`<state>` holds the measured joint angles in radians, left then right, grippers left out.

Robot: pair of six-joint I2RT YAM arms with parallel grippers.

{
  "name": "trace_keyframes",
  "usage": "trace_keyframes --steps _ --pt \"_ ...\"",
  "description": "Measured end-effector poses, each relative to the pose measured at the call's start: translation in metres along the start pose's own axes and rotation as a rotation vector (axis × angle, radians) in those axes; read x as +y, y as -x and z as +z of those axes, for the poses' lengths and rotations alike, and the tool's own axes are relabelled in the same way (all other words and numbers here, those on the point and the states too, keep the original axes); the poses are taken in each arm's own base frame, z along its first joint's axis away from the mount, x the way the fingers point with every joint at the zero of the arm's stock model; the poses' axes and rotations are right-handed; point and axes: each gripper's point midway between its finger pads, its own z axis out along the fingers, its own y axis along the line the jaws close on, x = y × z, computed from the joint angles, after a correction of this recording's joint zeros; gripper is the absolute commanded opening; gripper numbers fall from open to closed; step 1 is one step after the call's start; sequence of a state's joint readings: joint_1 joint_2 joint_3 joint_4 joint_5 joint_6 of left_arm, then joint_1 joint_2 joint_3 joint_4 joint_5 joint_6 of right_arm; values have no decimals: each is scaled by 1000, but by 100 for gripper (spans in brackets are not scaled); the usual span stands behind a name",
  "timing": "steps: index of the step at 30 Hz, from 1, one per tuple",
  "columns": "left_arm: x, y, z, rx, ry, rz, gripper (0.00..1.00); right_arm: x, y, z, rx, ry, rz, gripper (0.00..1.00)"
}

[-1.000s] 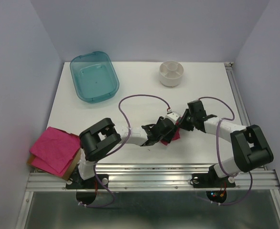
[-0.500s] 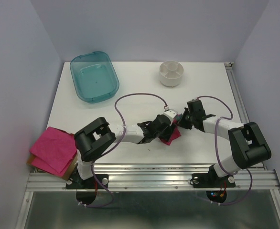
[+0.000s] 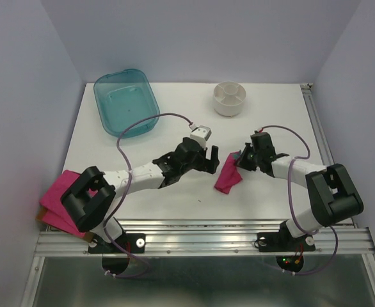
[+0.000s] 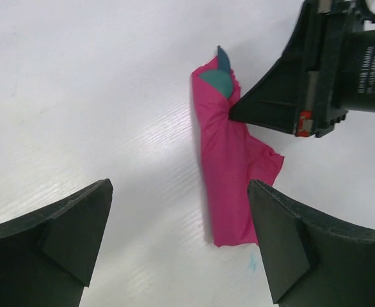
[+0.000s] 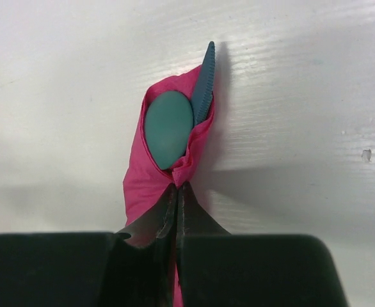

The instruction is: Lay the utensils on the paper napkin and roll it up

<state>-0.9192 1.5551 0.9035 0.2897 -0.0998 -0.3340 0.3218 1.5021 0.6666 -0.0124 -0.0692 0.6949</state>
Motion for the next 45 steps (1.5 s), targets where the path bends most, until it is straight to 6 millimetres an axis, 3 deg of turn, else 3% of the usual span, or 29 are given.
trace_keyframes --steps 7,13,20,26,31,36,45 --pt "44 -17 -13 2 48 -103 98 24 14 -9 -57 119 -61 1" --pt "43 1 -22 -63 5 -154 96 51 32 -22 -134 245 -102 1" --pt "44 16 -46 -183 -50 -172 99 68 27 -32 -132 359 -126 1" --pt "46 19 -51 -265 -148 -141 98 83 26 -43 -132 448 -148 1" --pt "40 14 -34 -238 -273 -127 97 93 22 -51 -116 511 -164 1" --pt "17 7 -26 -193 -422 -123 95 106 23 -68 -121 585 -189 1" --pt "-17 31 -26 -205 -616 -144 88 117 16 -82 -90 661 -215 1"
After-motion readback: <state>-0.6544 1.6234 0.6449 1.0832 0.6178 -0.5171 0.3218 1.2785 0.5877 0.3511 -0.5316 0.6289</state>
